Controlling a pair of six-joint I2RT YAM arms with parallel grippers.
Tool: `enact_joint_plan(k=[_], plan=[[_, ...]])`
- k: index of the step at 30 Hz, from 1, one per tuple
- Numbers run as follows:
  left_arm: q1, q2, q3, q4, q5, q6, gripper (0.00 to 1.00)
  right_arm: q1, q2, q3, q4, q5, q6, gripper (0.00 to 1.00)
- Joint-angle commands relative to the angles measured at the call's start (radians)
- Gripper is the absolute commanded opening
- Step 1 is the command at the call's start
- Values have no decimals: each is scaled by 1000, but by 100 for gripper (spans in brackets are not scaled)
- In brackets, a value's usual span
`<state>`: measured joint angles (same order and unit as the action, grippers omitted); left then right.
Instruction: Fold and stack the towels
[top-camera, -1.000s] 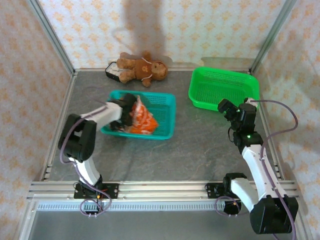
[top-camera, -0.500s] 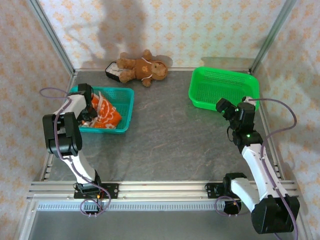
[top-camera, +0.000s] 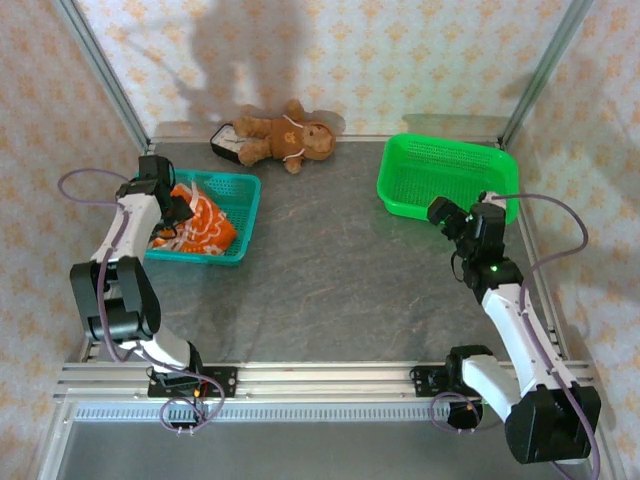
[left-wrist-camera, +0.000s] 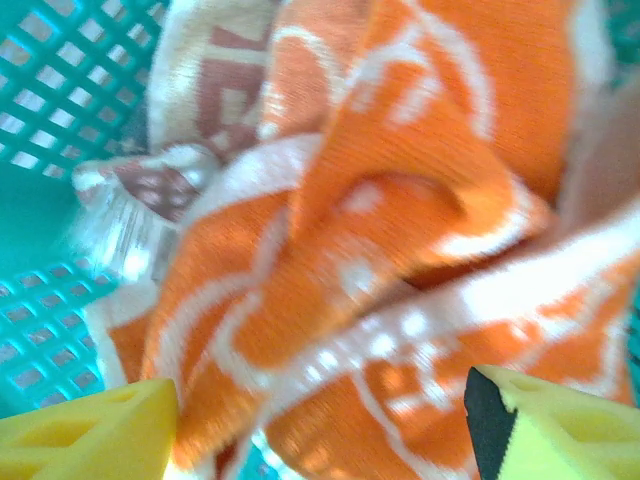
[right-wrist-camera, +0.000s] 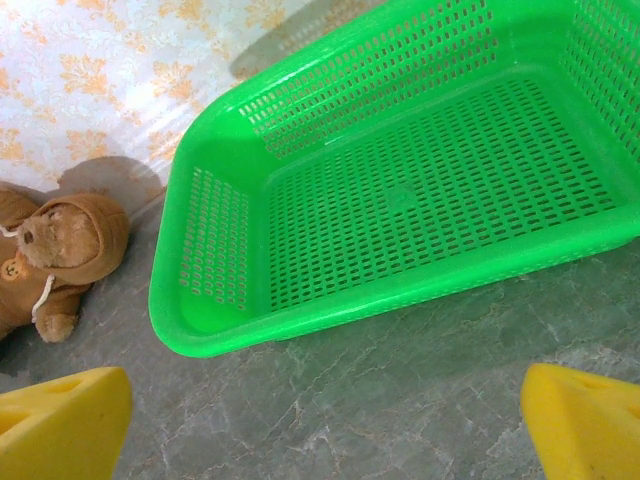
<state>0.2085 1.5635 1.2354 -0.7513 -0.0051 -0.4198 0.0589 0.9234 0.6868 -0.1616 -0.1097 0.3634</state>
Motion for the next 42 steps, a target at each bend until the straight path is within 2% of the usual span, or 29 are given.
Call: enact_joint_plan(k=[1,3,5,11,13,17,21,25,26,27,29,31,33,35,36,42], plan=[[-63,1,-61,31,79,-31,73,14,4,38,3,-11,-6,99],[-75,34,-69,64,98,-45,66,21,8,43,3,-20,-7,99],[-75,92,-52,83,112,-50,66,27,12,52,-6,-22,-8,99],[-56,249,62,91,-2,-5,64,34,14,67,-25,-37,-8,99],[-23,293,102,98,3,-4,63,35,17,68,-25,-41,-8,99],[28,340,191,106,13,14,64,38,39,81,-28,-52,-12,99],[34,408,287,66,17,48,69,39,58,89,-26,-48,-16,99],[33,414,329,33,49,42,66,41,75,94,-18,-52,-19,99],[32,402,319,32,52,34,64,41,79,94,-18,-52,-19,99],[32,389,300,46,59,31,56,42,83,92,-16,-52,-18,99],[32,366,259,65,60,31,54,43,90,85,-4,-57,-12,99],[32,352,228,72,54,38,41,44,93,83,1,-61,-11,99],[32,352,202,79,49,41,37,45,94,82,-2,-62,-13,99],[32,316,181,83,49,42,6,46,88,79,-3,-60,-19,99],[31,306,178,77,46,37,0,46,84,78,-3,-59,-20,99],[12,139,138,50,22,1,0,50,61,66,4,-68,-22,99]])
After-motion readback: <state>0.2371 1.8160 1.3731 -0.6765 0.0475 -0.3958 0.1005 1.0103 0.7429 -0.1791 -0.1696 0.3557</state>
